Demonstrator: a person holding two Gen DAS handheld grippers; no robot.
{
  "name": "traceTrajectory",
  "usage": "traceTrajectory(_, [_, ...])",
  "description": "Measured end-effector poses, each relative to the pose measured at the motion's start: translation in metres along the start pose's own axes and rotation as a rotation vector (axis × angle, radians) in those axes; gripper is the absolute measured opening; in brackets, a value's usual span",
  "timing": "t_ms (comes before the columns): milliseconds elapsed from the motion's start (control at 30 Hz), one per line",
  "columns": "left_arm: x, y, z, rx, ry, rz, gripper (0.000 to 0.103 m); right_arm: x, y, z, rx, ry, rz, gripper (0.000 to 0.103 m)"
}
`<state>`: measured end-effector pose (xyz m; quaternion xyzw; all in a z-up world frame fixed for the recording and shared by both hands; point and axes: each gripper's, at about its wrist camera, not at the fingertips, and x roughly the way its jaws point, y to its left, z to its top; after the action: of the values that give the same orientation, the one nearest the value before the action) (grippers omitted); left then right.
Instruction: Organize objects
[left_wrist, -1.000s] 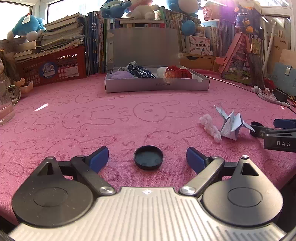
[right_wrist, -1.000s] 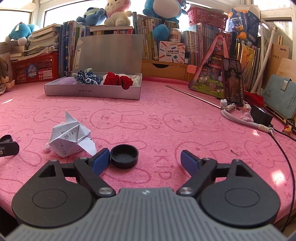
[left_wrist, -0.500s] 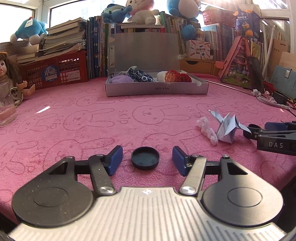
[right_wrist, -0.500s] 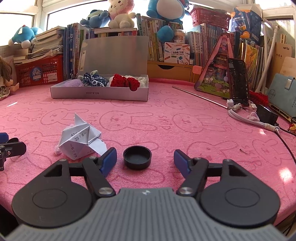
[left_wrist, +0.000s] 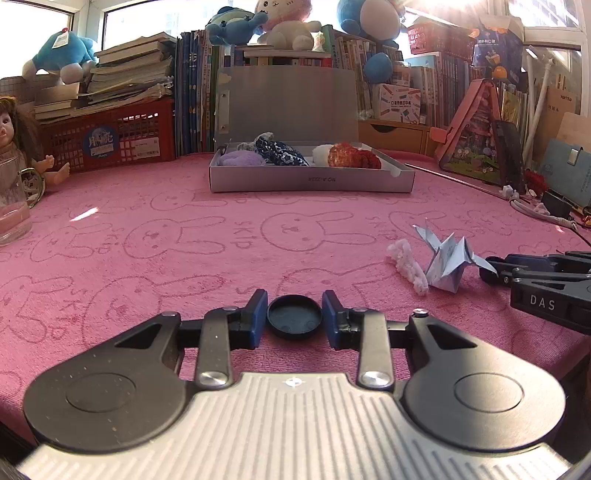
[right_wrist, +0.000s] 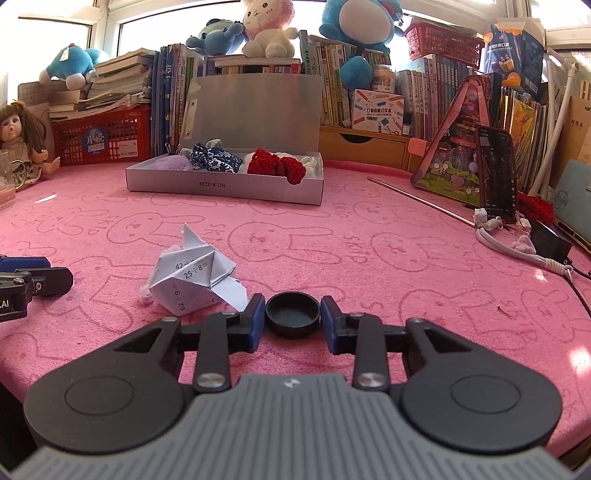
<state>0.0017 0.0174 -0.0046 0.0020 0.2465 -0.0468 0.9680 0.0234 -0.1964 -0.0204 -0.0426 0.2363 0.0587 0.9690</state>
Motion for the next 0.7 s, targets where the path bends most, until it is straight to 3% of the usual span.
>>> traceTrajectory(700, [0.008, 0.0, 0.024, -0.007, -0.001, -0.01, 0.037, -0.003, -0.009, 0.013, 0.024, -0.021, -0.02, 0.037])
